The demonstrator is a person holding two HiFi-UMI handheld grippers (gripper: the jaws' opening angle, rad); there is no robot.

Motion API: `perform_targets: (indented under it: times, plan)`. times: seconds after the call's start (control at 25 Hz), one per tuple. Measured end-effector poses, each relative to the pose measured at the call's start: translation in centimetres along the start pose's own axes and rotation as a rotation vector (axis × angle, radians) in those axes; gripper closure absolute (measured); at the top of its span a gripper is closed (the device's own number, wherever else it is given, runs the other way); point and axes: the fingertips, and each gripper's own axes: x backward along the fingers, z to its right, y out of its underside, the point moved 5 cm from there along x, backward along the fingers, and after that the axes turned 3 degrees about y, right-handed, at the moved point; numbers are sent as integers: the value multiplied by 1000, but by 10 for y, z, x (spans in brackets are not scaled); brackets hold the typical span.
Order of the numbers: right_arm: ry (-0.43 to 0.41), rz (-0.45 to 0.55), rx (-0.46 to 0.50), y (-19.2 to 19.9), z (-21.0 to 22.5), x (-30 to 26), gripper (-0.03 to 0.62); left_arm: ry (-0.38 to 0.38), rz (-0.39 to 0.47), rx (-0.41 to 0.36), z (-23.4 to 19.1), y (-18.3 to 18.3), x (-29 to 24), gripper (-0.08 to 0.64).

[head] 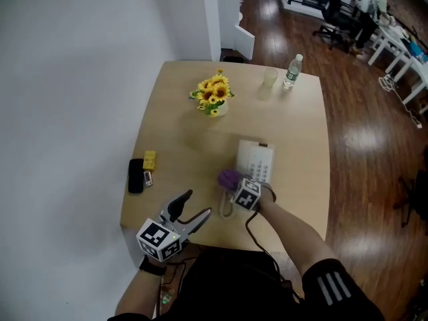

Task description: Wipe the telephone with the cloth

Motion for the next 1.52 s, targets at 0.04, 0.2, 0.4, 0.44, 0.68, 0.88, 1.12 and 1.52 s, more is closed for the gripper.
perform_targets:
  times: [0.04,0.2,0.4,0.44,0.68,0.88,1.12,1.52]
  plan:
    - [2,-11,-8,2,-6,-3,520,9,-11,-9,-3,5,6,253]
    - [7,-50,-58,11,-22,-14,520,27,-67,-35,-21,25,20,253]
    - [-41,-4,-117,23,-32,-4,520,1,-133,-55,-37,36,10,253]
    - [-47,42,-151,21,-32,6,520,-9,-155,-71,-38,36,2,253]
    - [3,310,-316,29,-6,94,520,-62,-209,-43,-48,46,-79,255]
    - [80,441,-420,65,13,157,520,-150,-283,26,-58,60,-155,255]
    - [114,553,-534,92,21,203,520,-268,-409,109,-80,81,-235,255]
    - [138,632,-592,113,18,248,520,-378,-513,119,-98,123,-288,321]
